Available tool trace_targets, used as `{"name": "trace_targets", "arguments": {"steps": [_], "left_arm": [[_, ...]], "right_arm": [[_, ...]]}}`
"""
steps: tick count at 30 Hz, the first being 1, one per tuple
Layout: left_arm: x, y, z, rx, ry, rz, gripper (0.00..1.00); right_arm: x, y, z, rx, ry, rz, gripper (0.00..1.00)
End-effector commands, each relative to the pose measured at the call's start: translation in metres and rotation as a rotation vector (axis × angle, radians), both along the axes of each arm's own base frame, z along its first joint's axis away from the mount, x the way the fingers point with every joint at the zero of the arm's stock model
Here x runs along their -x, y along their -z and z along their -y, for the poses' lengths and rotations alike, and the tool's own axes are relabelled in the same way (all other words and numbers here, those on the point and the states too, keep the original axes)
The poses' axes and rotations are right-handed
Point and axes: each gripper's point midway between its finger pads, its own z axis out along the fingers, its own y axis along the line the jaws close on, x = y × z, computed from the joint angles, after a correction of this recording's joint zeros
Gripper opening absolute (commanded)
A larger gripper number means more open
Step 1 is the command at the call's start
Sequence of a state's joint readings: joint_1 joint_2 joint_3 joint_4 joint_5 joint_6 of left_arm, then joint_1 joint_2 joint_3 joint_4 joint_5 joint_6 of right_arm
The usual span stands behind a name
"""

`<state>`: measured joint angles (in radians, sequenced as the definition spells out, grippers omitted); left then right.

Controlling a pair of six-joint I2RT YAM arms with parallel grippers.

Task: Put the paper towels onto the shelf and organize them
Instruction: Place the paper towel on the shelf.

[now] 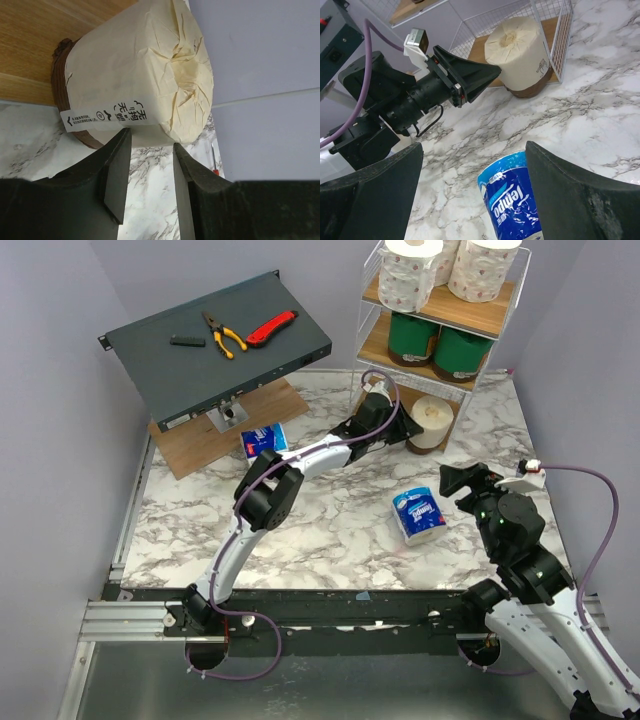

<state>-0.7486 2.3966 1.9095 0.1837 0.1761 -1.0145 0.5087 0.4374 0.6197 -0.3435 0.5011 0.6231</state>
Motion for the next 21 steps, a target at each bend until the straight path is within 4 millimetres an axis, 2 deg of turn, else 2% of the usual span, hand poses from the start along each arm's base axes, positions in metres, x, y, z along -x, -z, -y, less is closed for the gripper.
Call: {"name": "trace_targets", "arguments": {"steps": [1,12,21], "left_arm": [[-0.002,-0.008,0.014,0.047,0.026,-0.003,0.32],[-0.010,-0.018,0.034,0.090,0.042,0.001,0.31],[-0.013,-0.018,0.040,0.114,0.033,0.002,0.31]], "right_arm": [[0.002,-0.009,0.007,0.007,0.029,0.018,0.86],[0.003,-0.008,0.010,0.021,0.035,0.016,0.86],[0.003,-0.006,0.009,0.029,0.030,0.007,0.86]]}}
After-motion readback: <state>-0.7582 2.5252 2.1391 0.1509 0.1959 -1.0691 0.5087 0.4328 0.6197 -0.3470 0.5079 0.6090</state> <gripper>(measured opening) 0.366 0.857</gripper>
